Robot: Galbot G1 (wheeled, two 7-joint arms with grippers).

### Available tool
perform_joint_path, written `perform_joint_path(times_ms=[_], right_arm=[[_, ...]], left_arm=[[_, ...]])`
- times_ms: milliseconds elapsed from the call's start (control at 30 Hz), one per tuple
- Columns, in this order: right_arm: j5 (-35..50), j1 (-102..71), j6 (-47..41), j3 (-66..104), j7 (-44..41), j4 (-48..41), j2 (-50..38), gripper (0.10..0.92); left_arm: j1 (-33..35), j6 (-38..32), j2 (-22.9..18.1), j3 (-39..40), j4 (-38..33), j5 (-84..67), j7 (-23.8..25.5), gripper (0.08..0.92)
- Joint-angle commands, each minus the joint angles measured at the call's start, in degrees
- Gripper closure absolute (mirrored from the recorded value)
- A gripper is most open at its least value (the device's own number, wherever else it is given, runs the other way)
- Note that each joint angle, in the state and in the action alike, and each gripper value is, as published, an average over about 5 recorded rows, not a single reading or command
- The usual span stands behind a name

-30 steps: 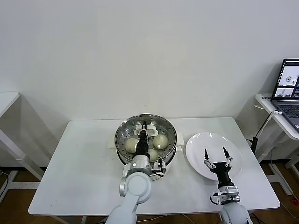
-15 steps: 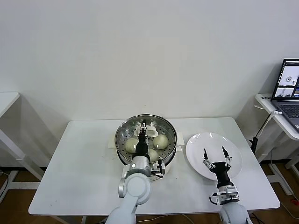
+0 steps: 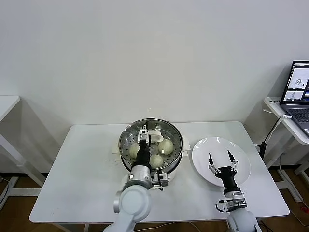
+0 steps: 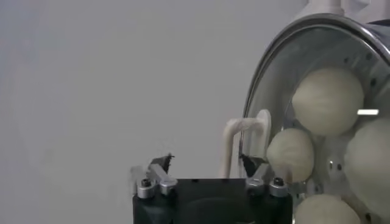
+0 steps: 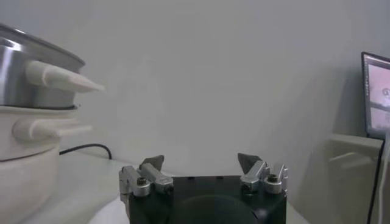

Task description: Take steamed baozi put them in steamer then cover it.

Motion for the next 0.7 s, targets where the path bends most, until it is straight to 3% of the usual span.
perform_joint_path(times_ms=[33, 133, 267, 333, 400, 500, 600, 700], right_arm=[[4.6, -0.7, -6.4, -1.9, 2.8, 4.5, -0.9, 0.203], [8.9, -1.7, -8.4, -2.1, 2.8, 7.2, -1.0, 0.203], [15.7, -3.6, -7.6, -1.8, 1.6, 10.6, -0.7, 0.203], [18.6, -4.6, -6.6, -1.2, 1.2, 12.1, -0.5, 0.203], [20.0, -5.5, -6.5, -0.6, 1.2, 13.5, -0.3, 0.203], [21.3, -7.1, -7.2, 0.3, 1.4, 15.8, -0.2, 0.203], [21.4, -8.7, -6.9, 1.3, 1.6, 16.8, 0.4, 0.203], [20.9, -10.4, -6.1, 2.2, 1.7, 17.1, 1.2, 0.203]], left_arm=[[7.8, 0.7, 12.5, -5.0, -17.0, -13.9, 0.5, 0.180], [12.1, 0.7, 16.0, -12.8, -20.7, -28.6, -6.3, 0.178], [14.6, -1.4, 17.0, -26.3, -19.1, -61.1, -25.4, 0.177], [15.8, -6.6, 16.6, -32.5, -16.1, -74.3, -31.4, 0.177], [18.2, -15.1, 16.2, -37.0, -12.4, -82.2, -31.6, 0.177], [21.4, -28.2, 16.7, -39.6, -5.4, -91.4, -25.6, 0.177], [22.5, -35.5, 17.5, -39.4, 1.4, -98.6, -17.9, 0.177], [22.4, -40.4, 17.7, -39.0, 5.3, -102.1, -13.3, 0.177]])
